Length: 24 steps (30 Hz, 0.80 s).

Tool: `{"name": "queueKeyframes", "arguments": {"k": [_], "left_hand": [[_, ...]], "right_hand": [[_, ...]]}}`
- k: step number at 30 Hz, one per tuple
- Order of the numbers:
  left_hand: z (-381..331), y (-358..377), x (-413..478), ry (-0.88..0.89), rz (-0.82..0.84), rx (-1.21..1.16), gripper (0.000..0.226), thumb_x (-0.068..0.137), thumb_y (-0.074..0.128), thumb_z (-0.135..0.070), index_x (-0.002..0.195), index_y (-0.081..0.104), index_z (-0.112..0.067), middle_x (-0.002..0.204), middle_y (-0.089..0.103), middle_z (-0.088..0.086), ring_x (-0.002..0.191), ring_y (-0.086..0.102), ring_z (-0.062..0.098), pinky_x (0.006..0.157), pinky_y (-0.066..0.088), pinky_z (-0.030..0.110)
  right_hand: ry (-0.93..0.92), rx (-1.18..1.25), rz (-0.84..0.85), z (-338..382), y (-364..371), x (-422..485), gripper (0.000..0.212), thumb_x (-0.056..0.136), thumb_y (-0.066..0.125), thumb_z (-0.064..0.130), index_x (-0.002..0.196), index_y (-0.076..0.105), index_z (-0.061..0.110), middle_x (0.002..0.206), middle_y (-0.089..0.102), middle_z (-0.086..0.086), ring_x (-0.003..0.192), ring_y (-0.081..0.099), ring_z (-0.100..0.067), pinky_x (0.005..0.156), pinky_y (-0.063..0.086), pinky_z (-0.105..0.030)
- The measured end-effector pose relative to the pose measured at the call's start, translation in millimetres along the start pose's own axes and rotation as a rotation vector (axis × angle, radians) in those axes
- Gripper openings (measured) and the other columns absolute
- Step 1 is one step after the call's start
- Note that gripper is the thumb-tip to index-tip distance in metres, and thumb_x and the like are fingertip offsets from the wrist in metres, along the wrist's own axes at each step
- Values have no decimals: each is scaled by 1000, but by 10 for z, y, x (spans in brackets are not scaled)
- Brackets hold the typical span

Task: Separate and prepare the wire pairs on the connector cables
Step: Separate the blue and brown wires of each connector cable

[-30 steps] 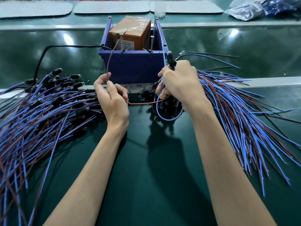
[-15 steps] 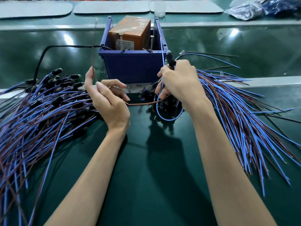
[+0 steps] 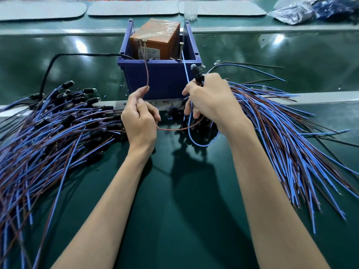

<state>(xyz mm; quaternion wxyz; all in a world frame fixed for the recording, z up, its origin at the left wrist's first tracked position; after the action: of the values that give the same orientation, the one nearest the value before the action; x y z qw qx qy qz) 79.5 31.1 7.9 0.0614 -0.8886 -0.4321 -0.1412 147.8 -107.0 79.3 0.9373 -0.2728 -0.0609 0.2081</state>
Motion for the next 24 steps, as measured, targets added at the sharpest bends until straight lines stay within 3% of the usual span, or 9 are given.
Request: {"name": "queueKeyframes", "arguments": {"k": [4, 8, 17, 24], "left_hand": [[-25, 30, -30, 27, 70, 6, 33, 95, 31, -9, 112, 58, -18, 42, 50, -11, 42, 41, 3, 56, 36, 22], [-61, 46, -43, 45, 99, 3, 33, 92, 33, -7, 108, 61, -16, 40, 48, -12, 40, 39, 1, 51, 34, 12], [-50, 62, -43, 14, 115, 9, 34, 95, 33, 1, 108, 62, -12, 37, 47, -9, 38, 38, 3, 47, 34, 14], [-48, 49, -28, 33, 95, 45, 32, 97, 35, 0, 107, 62, -14, 36, 49, -11, 38, 44, 1, 53, 38, 11]], "right_hand": [[-13, 5, 24, 28, 18, -6, 22, 86, 45, 13, 90, 62, -1, 45, 64, 2, 32, 45, -7, 38, 37, -12], [-51, -7, 51, 63, 47, -14, 20, 85, 46, 14, 86, 62, 2, 45, 63, 2, 32, 44, -8, 40, 38, -13], [-104, -2, 86, 105, 66, -30, 16, 85, 48, 12, 78, 61, 8, 43, 61, 3, 30, 41, -8, 39, 36, -14], [-172, -14, 116, 154, 83, -67, 24, 86, 49, 10, 63, 53, 15, 46, 63, 2, 32, 43, -10, 42, 37, -12]]}}
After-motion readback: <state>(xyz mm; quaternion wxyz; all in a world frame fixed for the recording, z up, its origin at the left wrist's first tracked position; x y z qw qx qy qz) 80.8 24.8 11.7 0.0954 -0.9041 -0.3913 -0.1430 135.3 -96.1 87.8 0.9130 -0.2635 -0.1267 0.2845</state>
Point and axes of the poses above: each hand's wrist, its own x-axis towards the middle knuckle, its own y-axis out of the palm, z = x × y, the point moved 5 cm from there along x, towards the middle knuckle
